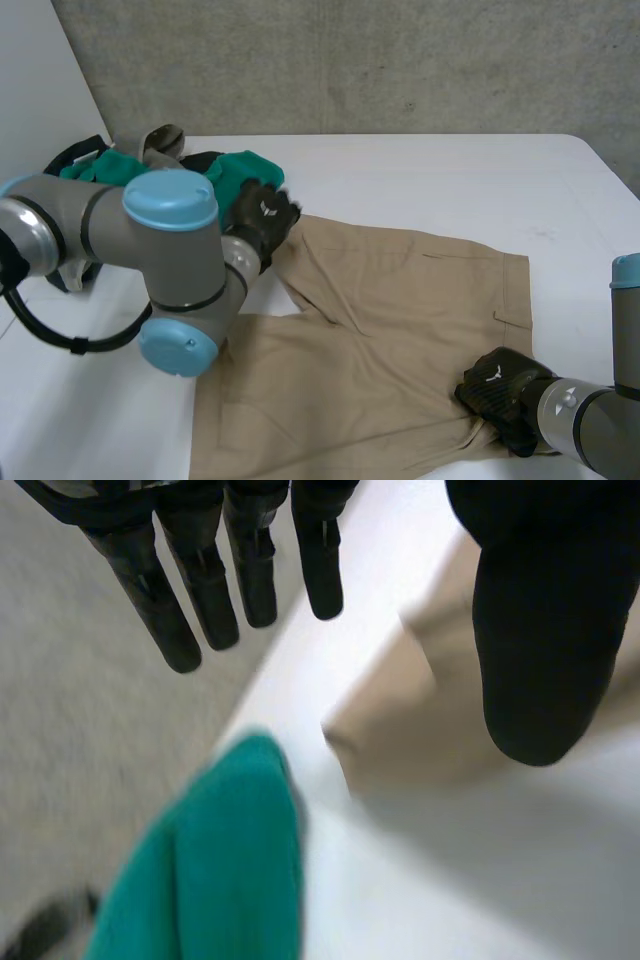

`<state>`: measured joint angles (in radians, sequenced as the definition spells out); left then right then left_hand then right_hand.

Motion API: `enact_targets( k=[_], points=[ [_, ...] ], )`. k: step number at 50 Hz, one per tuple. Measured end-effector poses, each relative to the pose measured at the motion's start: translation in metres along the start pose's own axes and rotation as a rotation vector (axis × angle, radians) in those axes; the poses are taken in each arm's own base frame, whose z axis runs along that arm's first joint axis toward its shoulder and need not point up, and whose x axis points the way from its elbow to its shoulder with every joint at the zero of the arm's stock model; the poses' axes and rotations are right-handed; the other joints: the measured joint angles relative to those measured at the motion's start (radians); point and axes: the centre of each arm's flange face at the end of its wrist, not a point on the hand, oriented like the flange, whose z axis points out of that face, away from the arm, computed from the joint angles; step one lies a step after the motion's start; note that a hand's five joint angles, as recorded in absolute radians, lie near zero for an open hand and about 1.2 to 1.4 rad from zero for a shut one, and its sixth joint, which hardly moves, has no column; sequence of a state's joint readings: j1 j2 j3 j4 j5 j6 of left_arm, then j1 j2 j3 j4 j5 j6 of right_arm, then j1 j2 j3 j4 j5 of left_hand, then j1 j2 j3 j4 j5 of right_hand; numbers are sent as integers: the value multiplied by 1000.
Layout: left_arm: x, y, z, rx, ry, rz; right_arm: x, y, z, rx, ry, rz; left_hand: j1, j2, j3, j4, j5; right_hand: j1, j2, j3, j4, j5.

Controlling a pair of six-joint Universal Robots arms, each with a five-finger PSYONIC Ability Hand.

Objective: Fold the laundry.

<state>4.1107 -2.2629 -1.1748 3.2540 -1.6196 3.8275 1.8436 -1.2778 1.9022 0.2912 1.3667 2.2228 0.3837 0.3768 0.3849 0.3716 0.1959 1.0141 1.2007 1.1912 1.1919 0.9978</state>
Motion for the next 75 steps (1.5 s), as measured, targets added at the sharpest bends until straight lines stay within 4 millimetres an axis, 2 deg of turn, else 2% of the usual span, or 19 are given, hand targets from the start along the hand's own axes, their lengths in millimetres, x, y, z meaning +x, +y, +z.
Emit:
enact_targets(
  k=[4,7,15,18,19,20,23,30,33,41,47,52,58,61,65,67,71,72,75],
  points=[
    [-1,-17,8,124,49,-29,0,0,0,1,2,-1,-31,-40,-44,-39,-45,0,0,0,0,0],
    [4,-17,16,145,82,-32,0,0,0,1,1,-1,-31,-41,-44,-39,-45,0,0,0,0,0],
    [36,17,36,38,216,3,-1,1,0,0,0,0,8,8,0,12,15,0,0,0,0,0],
    [45,30,39,-6,249,44,-1,0,0,0,0,0,305,284,260,276,275,0,0,0,0,0],
    [47,33,39,-20,253,59,-1,0,0,0,1,0,561,502,490,509,499,0,0,0,0,0],
    [47,35,40,-27,250,69,0,0,0,0,1,0,714,666,652,672,658,0,0,0,0,0],
    [42,35,41,-44,210,82,0,0,0,1,1,0,753,808,787,814,759,0,0,0,0,0],
    [17,33,33,-105,44,83,0,0,0,2,2,-1,753,818,800,824,759,0,0,0,0,0],
    [12,37,21,-147,-3,80,0,0,0,1,1,0,753,818,802,825,759,0,0,0,0,0],
    [28,63,-10,-248,49,83,-1,1,0,-1,-2,0,753,818,802,825,759,0,0,0,0,0],
    [31,72,-17,-274,59,69,-1,1,0,-3,-4,10,744,763,760,774,753,0,0,0,0,0],
    [24,67,-21,-260,38,24,0,0,-1,0,-2,32,426,447,443,452,458,0,0,0,0,0],
    [0,37,-38,-193,-23,-62,4,-6,-4,35,7,77,111,143,138,148,150,0,0,0,0,0],
    [-18,16,-60,-142,-60,-117,7,-13,-8,81,4,118,78,73,68,68,68,0,0,0,0,0],
    [-25,6,-80,-120,-71,-145,10,-18,-9,113,-6,157,59,57,52,52,51,0,0,0,0,0],
    [-26,1,-106,-112,-63,-167,12,-21,-10,135,-15,193,59,54,52,50,46,0,0,0,0,0],
    [-9,3,-148,-133,2,-194,20,-25,-11,165,-22,259,59,54,52,50,46,0,0,0,0,0],
    [-9,3,-148,-133,2,-194,20,-25,-11,165,-22,259,59,54,52,50,46,0,0,0,0,0],
    [14,11,-181,-185,99,-225,27,-26,-10,177,-9,303,59,54,52,50,46,0,0,0,0,0]
  ],
)
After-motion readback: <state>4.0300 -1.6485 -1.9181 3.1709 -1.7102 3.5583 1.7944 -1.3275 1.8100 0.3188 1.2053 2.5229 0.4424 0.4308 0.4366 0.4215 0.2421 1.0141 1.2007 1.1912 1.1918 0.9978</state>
